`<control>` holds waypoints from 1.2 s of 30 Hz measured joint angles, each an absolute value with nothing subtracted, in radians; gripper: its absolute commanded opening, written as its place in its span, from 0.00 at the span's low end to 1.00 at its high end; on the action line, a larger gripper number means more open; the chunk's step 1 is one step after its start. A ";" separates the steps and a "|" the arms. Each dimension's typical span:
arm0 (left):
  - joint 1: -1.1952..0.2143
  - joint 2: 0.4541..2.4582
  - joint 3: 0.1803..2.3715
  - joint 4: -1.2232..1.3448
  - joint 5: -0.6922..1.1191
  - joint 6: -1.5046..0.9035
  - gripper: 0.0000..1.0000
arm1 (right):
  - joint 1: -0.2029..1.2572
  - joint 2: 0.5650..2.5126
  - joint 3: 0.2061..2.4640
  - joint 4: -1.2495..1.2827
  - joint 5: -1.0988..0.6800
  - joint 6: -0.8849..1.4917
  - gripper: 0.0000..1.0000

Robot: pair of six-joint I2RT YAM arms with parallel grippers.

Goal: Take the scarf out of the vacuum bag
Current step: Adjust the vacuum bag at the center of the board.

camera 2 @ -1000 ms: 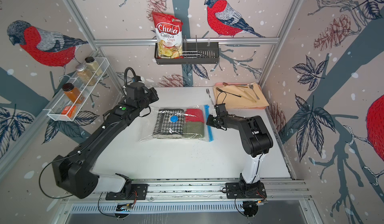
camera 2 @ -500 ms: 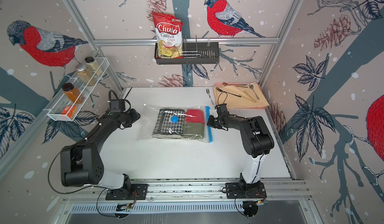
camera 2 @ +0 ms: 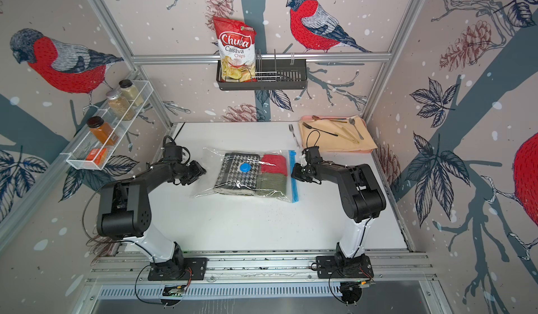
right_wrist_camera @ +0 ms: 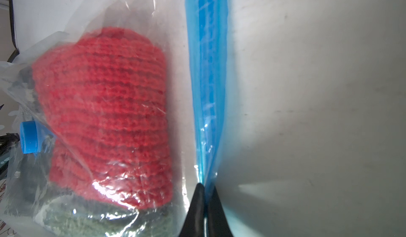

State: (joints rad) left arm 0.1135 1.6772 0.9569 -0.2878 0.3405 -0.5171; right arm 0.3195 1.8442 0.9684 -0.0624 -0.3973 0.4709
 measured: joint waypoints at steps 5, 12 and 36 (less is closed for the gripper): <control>0.113 1.702 0.920 -0.221 0.397 -0.532 0.05 | 0.319 1.844 0.967 -0.062 -0.400 0.471 0.07; 0.113 1.651 0.887 -0.177 0.471 -0.574 0.00 | 0.313 1.849 0.966 -0.060 -0.417 0.471 0.02; -0.341 1.413 1.394 -0.083 0.622 -0.791 0.00 | 0.379 1.895 1.008 -0.027 -0.395 0.467 0.00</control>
